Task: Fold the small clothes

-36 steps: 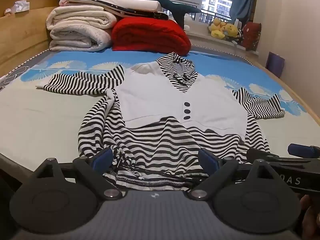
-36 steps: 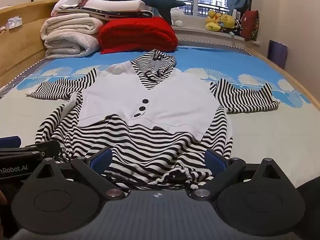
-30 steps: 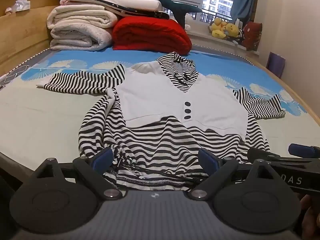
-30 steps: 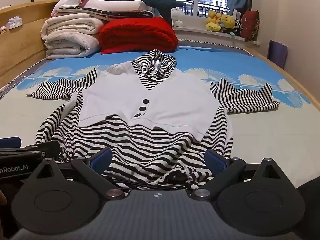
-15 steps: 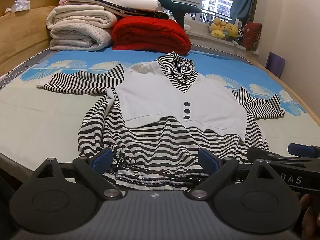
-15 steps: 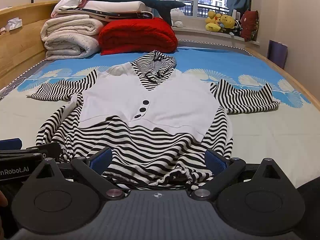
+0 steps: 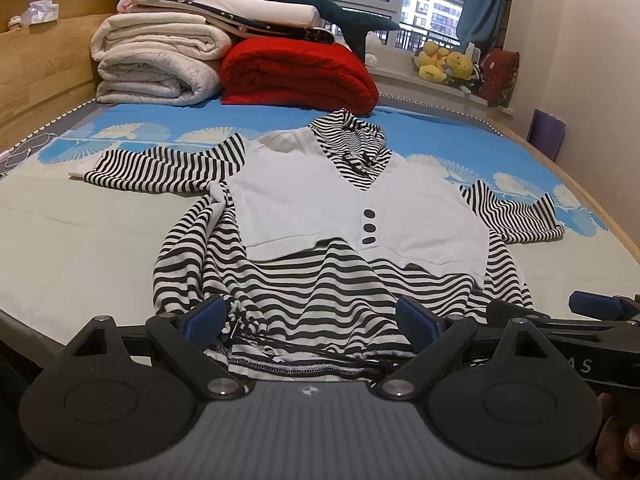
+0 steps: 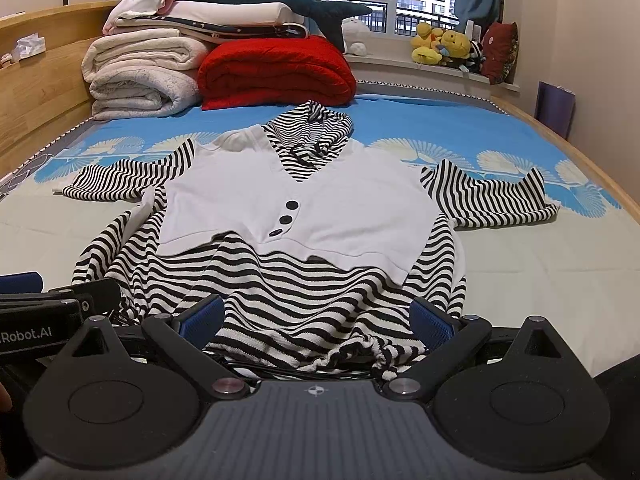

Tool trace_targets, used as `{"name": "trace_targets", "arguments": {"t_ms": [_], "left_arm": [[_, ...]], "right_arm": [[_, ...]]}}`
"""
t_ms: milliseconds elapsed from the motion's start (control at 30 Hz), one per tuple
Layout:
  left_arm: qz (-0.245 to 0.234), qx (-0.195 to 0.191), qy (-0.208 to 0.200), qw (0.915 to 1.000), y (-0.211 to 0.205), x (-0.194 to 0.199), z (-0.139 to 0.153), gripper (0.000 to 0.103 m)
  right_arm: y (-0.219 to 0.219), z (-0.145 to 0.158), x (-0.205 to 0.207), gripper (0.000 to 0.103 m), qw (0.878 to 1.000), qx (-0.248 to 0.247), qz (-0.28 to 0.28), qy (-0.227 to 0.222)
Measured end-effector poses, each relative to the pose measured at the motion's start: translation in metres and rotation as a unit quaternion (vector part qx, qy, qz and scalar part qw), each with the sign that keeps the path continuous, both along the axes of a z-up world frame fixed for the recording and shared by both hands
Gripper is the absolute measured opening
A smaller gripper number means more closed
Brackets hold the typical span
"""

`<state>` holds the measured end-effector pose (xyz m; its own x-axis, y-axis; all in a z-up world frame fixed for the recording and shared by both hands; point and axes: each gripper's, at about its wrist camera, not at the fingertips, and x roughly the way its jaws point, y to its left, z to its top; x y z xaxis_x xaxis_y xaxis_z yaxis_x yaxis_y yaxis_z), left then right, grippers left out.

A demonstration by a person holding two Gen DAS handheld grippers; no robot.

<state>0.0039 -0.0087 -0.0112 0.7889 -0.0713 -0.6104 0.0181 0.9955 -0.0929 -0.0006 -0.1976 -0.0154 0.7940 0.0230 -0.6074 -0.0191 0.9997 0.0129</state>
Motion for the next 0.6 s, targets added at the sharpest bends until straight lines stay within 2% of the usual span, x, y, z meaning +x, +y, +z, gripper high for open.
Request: {"name": "trace_targets", "arguments": {"t_ms": [100, 233, 333, 433, 500, 600], "left_arm": [[0.003, 0.006, -0.001, 1.0000, 0.000, 0.000, 0.001, 0.086], [0.005, 0.012, -0.011, 0.9999, 0.000, -0.001, 0.005, 0.084], [0.003, 0.018, -0.014, 0.9997, 0.002, 0.002, 0.013, 0.076], [0.002, 0.029, -0.004, 0.9996, 0.004, 0.015, 0.027, 0.058], [-0.002, 0.036, 0.001, 0.9993, 0.008, 0.030, 0.039, 0.039], [-0.009, 0.032, -0.022, 0.9992, 0.017, 0.055, 0.061, 0.032]], "right_arm": [[0.000, 0.000, 0.000, 0.098, 1.000, 0.000, 0.000, 0.000], [0.001, 0.000, 0.002, 0.098, 1.000, -0.001, 0.000, 0.003], [0.002, 0.001, 0.002, 0.098, 1.000, 0.000, 0.001, 0.003], [0.000, 0.002, 0.003, 0.098, 1.000, 0.002, -0.001, 0.003], [-0.002, 0.003, 0.004, 0.098, 1.000, 0.004, -0.005, 0.000], [-0.004, 0.005, 0.005, 0.098, 1.000, 0.009, -0.011, -0.010]]}}
